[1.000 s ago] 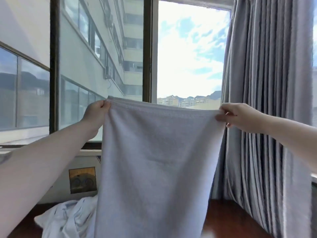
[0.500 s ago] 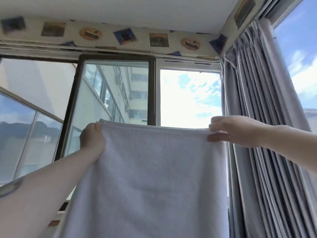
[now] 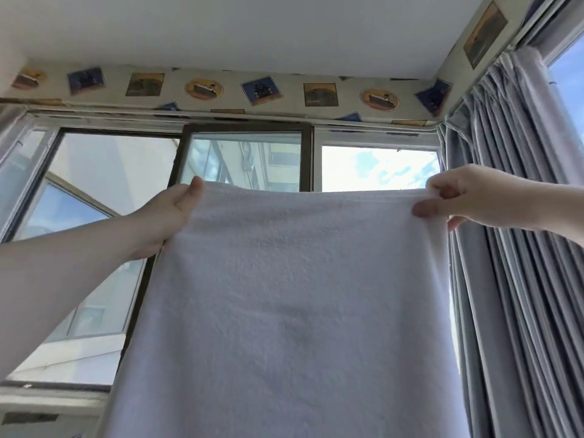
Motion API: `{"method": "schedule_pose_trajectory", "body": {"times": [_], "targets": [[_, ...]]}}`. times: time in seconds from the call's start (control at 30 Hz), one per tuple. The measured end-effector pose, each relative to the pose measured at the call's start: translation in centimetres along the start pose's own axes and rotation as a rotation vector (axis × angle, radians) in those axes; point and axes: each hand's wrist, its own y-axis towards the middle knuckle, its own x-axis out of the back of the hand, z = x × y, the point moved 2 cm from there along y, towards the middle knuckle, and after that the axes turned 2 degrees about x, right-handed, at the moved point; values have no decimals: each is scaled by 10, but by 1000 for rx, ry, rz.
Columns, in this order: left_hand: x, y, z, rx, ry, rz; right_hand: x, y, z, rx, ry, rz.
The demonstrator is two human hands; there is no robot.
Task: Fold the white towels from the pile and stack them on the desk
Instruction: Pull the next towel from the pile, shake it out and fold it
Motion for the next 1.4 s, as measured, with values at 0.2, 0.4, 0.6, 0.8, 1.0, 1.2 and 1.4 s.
{"method": "schedule_pose_trajectory", "body": {"times": [0.2,0.4,0.6,0.8,1.0,1.2,1.4], "targets": [[41,2,-5,113,-173,278,-20,17,24,-94,133,-181],[59,17,-6,179,-215,267,-19,31,42,-138,27,-205],[61,15,19,242,-141,153,-49,4,35,-318,308,-268],[56,-20,57,316,-127,136,-93,-29,33,-456,320,-52],[57,-39,54,207,136,-106,-121,-21,34,-396,205,-144],[35,-61,54,262,164,-232,-138,-11,27,-516,260,-32],[-7,-86,60,375,80,-223,-161,-18,-36,-479,531,-43]]}}
